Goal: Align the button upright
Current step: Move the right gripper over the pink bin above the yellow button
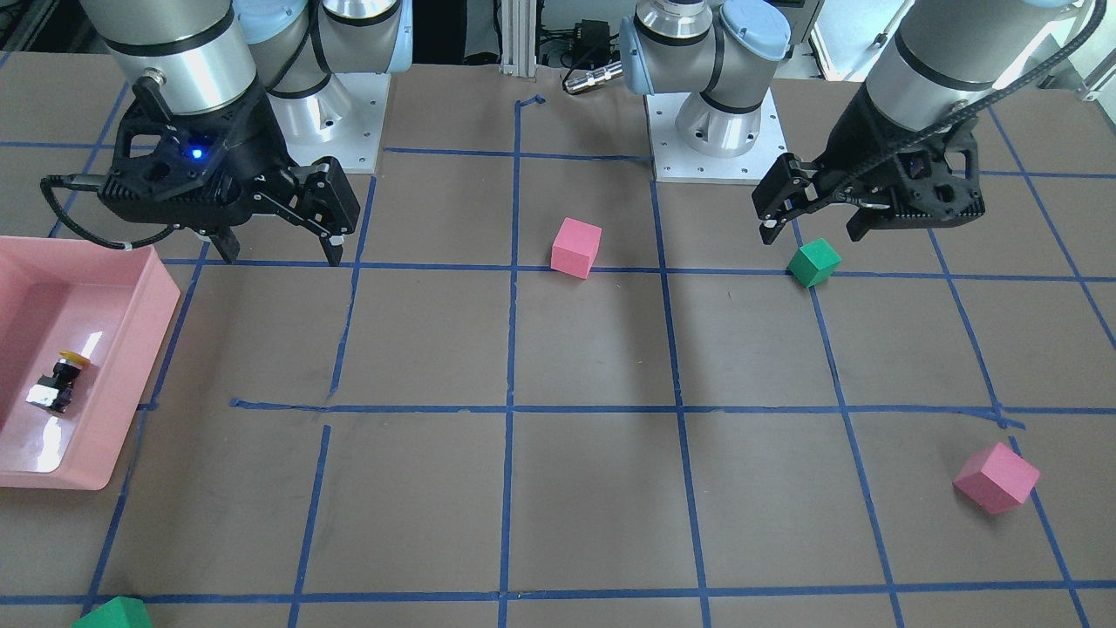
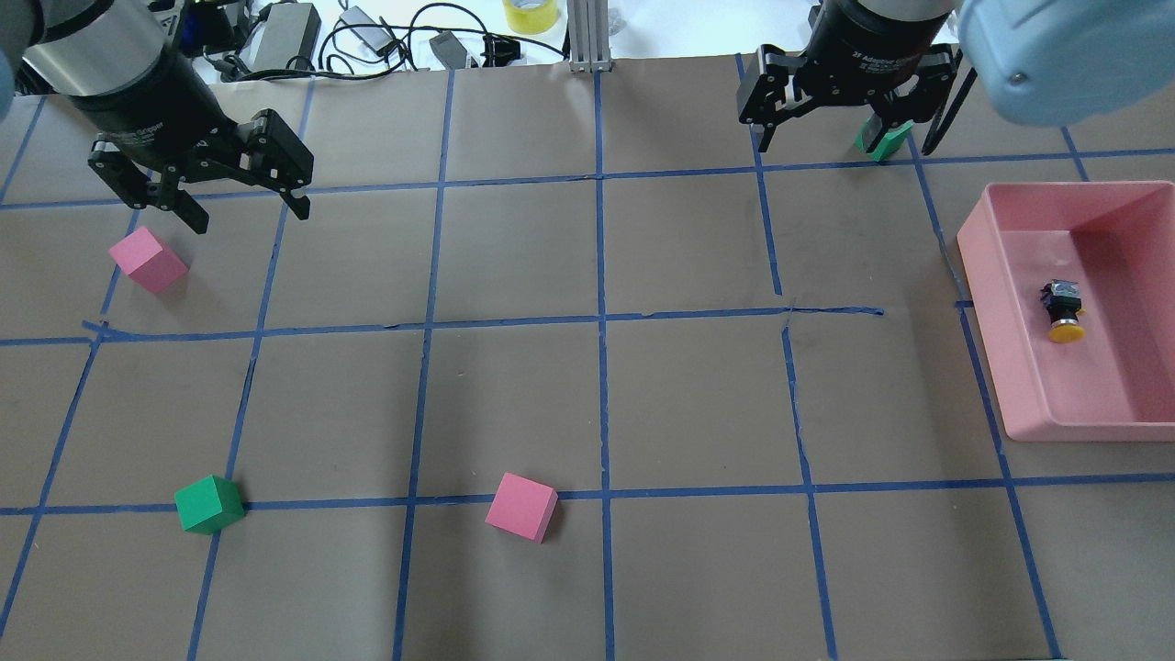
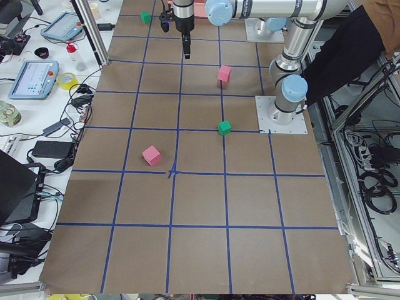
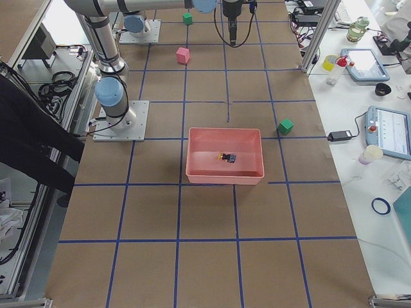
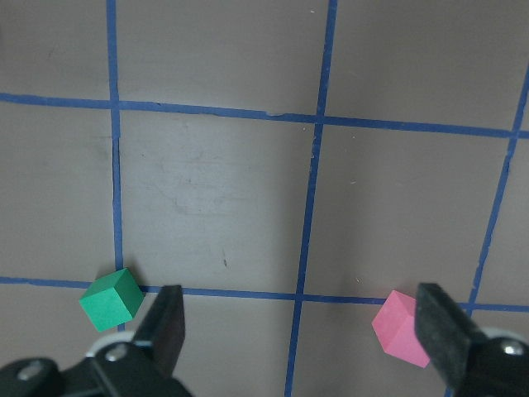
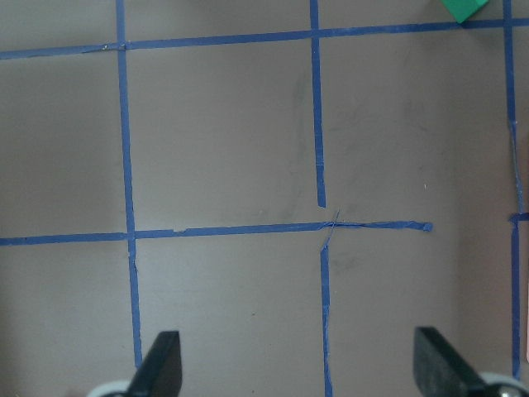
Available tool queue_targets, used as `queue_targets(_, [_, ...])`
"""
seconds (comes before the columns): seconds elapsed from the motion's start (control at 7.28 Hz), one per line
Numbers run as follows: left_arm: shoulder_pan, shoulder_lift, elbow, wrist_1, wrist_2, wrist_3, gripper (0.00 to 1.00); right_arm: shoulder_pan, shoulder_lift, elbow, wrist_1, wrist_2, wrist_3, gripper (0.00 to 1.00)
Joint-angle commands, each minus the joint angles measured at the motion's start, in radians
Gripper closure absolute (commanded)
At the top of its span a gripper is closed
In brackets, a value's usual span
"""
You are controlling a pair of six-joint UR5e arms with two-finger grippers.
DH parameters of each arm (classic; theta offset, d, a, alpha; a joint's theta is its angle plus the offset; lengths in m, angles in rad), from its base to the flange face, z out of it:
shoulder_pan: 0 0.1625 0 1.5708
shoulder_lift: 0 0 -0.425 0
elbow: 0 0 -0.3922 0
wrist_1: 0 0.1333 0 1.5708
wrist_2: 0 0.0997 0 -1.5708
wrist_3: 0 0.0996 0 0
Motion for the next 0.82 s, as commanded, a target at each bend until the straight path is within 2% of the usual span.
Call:
queue_targets(0.0, [0.000, 0.002, -0.001, 0.010, -0.001, 0.001, 0.00, -0.032, 0.001, 0.006, -0.008, 0.002, 0.002, 0.00])
queue_targets(0.27, [-0.002, 0.007, -0.001, 0.010, -0.002, 0.002, 0.00, -0.105, 0.002, 0.020, 0.004, -0.009, -0.010, 0.00])
queue_targets(0.41, [-0.002, 0.005, -0.002, 0.010, -0.002, 0.002, 0.00, -0.157, 0.002, 0.021, 0.007, -0.013, -0.097, 0.00])
queue_targets(0.55, [-0.002, 0.002, -0.005, 0.012, -0.003, 0.001, 0.00, -0.255, 0.002, 0.032, 0.009, -0.013, -0.263, 0.00])
queue_targets(0.69, [-0.005, 0.004, -0.009, 0.030, -0.018, -0.001, 0.00, -0.379, 0.002, 0.052, 0.029, -0.009, -0.309, 0.00])
